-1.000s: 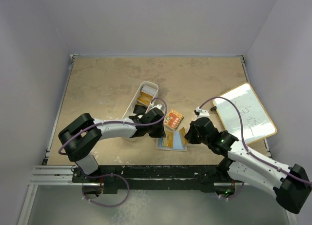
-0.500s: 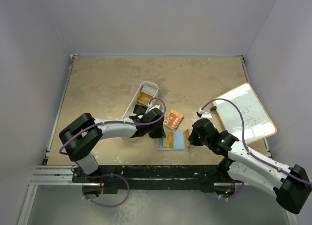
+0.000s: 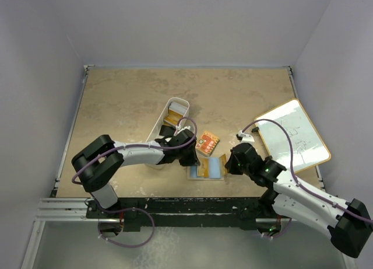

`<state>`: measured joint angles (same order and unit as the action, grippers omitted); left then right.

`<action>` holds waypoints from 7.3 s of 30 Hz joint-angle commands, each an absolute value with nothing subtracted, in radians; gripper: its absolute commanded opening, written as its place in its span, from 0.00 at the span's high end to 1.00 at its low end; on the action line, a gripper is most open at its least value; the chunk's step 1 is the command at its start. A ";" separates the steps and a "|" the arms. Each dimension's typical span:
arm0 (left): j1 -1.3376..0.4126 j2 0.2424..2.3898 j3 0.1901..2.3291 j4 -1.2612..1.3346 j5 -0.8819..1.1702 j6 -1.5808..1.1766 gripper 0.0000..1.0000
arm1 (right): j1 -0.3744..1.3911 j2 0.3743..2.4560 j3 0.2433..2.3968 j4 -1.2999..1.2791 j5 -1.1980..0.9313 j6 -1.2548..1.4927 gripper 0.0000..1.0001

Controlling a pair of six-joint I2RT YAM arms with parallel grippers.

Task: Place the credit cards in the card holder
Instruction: Insert the credit card into the card holder.

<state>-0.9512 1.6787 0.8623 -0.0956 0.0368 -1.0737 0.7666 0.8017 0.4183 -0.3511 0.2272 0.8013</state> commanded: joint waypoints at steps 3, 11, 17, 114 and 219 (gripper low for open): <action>-0.953 1.667 0.851 -0.107 -0.024 -1.104 1.00 | 0.766 0.796 0.399 -0.359 0.236 0.812 1.00; -0.955 1.637 0.779 -0.053 -0.001 -1.160 1.00 | 0.765 0.774 0.396 -0.369 0.238 0.816 1.00; -0.955 1.656 0.768 -0.022 0.012 -1.174 1.00 | 0.765 0.771 0.390 -0.363 0.232 0.816 1.00; -1.002 1.648 0.942 -0.149 -0.111 -1.075 0.74 | 0.765 0.711 0.417 -0.418 0.199 0.853 1.00; -1.074 1.612 0.905 -0.325 -0.377 -0.913 0.96 | 0.766 0.832 0.323 -0.022 -0.054 0.978 1.00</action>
